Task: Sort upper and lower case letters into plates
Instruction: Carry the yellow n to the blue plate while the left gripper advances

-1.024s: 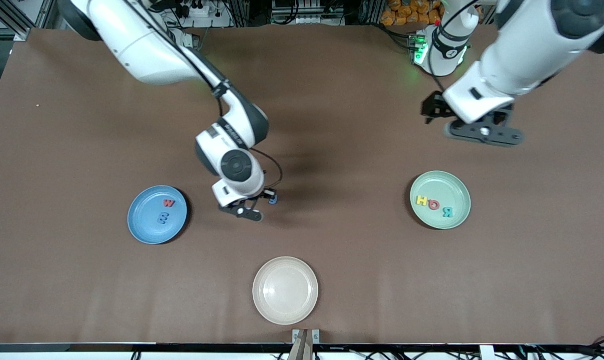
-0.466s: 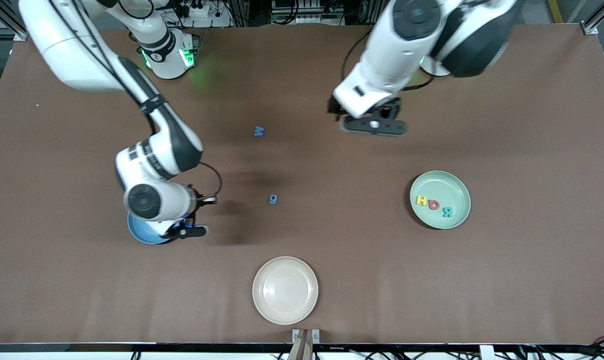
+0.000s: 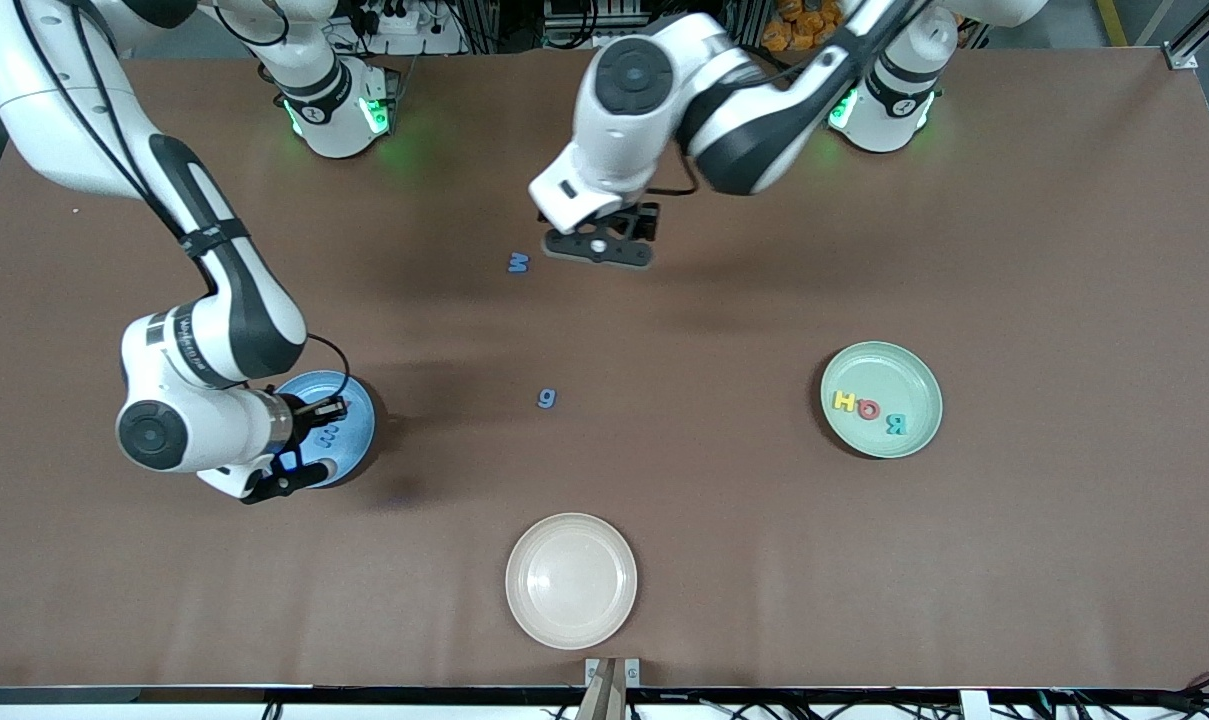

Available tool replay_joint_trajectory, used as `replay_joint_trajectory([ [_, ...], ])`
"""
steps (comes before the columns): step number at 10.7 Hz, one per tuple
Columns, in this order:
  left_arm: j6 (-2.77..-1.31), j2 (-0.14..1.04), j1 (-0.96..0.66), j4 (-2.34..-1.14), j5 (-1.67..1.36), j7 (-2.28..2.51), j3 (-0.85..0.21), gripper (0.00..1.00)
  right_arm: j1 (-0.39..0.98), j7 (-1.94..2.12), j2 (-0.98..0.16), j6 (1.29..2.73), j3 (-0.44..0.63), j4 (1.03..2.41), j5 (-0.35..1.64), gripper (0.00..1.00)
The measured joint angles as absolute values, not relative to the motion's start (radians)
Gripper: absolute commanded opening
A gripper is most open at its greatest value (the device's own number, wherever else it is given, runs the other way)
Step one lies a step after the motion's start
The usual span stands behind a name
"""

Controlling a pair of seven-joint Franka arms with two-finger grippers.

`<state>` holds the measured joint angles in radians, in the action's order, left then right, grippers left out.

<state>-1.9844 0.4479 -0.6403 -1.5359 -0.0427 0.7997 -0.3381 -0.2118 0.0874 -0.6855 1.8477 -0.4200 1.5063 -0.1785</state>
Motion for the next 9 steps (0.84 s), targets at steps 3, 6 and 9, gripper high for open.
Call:
replay_joint_trajectory([
  [3,-2.055,0.561,-0.765,-1.486,-0.042,0.840,-0.274,1.00,-0.218,0.096,-0.687,1.848,-0.420,1.512,-0.178,1.00],
  [6,-2.097,0.656,-0.910,-1.418,-0.042,0.901,-0.138,1.00,-0.219,0.096,-0.689,1.848,-0.421,1.514,-0.166,1.00],
  [9,-2.150,0.739,-1.036,-1.363,-0.042,0.982,-0.046,1.00,-0.222,0.096,-0.692,1.847,-0.419,1.515,-0.132,1.00],
])
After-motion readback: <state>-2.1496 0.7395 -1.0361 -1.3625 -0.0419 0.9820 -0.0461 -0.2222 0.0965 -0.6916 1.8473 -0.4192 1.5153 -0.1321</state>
